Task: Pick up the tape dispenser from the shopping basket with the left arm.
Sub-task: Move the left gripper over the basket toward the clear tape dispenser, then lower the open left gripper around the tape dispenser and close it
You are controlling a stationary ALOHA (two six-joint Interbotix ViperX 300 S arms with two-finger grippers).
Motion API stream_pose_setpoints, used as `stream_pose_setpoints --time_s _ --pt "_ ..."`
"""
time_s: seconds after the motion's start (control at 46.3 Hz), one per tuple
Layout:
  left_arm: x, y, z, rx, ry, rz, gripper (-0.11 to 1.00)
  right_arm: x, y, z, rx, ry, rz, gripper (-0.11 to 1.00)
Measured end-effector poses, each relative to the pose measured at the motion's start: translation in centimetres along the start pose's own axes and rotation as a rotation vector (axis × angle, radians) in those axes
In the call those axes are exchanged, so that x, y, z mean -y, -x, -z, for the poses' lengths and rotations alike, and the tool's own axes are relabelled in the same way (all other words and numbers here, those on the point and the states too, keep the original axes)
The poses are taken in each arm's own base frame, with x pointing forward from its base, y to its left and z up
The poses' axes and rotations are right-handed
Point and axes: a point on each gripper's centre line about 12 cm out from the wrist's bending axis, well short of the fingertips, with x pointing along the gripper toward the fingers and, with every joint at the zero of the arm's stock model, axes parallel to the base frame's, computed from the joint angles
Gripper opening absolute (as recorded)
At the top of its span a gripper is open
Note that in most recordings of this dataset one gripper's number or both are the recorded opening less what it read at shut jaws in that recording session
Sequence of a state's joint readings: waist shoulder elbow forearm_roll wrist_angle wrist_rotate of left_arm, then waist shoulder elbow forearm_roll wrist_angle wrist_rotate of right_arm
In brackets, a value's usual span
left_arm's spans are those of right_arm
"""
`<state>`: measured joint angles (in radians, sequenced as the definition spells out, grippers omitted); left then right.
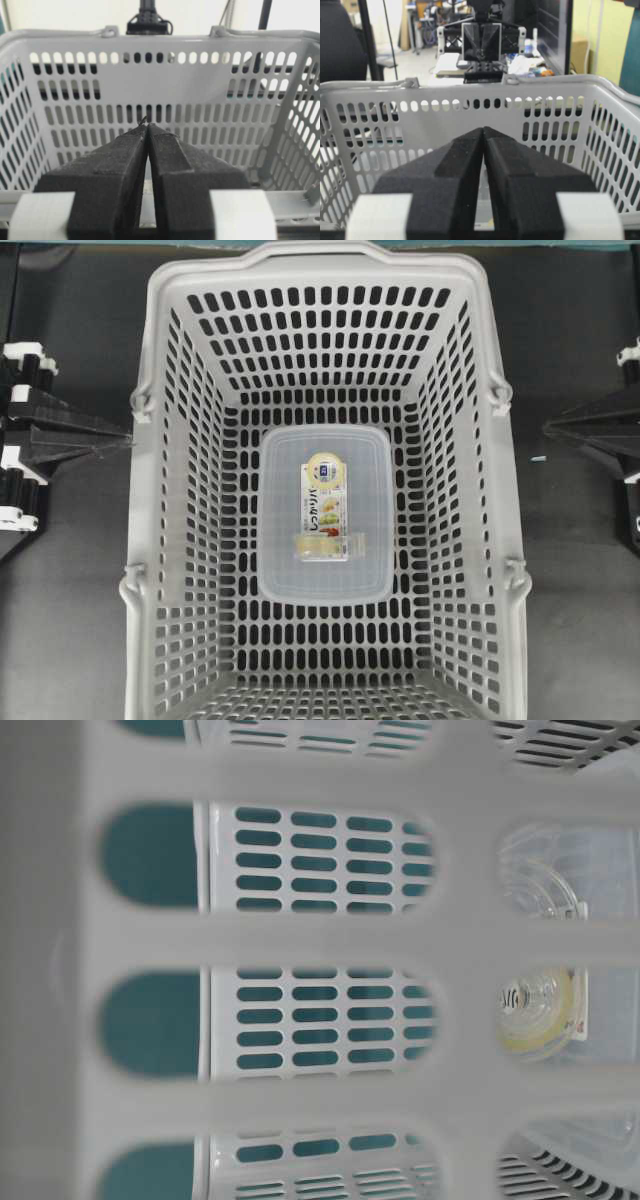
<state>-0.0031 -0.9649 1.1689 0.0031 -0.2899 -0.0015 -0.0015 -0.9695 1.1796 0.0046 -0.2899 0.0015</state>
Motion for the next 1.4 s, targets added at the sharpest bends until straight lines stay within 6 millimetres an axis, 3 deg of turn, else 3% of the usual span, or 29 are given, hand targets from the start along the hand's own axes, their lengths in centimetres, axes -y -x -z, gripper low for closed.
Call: stream_pose_setpoints --time_s 0.086,0.281,0.497,0.713,0.799,1.016,1.08,1.21,1.296,1.404 --pt "0.1 -0.4 -0.4 -0.020 0.001 0.005 0.00 0.0 0.0 0.1 -0.005 -0.003 -0.002 0.00" --pt "0.2 -2.5 -2.5 -0.131 0.028 0.006 0.00 -0.2 0.1 0.8 -0.068 -0.010 -0.007 0.00" --pt "1.3 -6.1 -4.1 -0.333 0.024 0.041 0.00 -0.2 0.1 1.0 -0.132 -0.011 -0.010 0.00" --pt "2.6 -10.0 -4.2 -0.534 0.010 0.070 0.00 -0.2 0.3 1.7 -0.198 -0.011 -0.009 0.03" --pt "2.8 -11.6 -4.0 -0.615 0.008 0.068 0.00 -0.2 0.4 1.7 -0.203 -0.012 -0.011 0.15" --pt "3.2 -15.7 -2.8 -0.764 0.001 0.060 0.00 -0.2 0.4 1.6 -0.201 -0.010 -0.011 0.69" --pt "3.3 -16.8 -2.4 -0.799 -0.001 0.057 0.00 -0.2 0.4 1.6 -0.201 -0.011 -0.009 0.75" --pt "3.5 -18.1 -1.4 -0.871 -0.006 0.054 0.01 -0.2 0.5 1.5 -0.196 -0.011 -0.008 0.73" --pt "3.6 -19.0 -0.5 -0.918 -0.001 0.049 0.12 -0.1 0.5 1.4 -0.192 -0.011 -0.003 0.72" --pt "3.8 -20.1 0.7 -0.974 0.008 0.041 0.44 -0.1 0.6 1.3 -0.186 -0.011 -0.005 0.72"
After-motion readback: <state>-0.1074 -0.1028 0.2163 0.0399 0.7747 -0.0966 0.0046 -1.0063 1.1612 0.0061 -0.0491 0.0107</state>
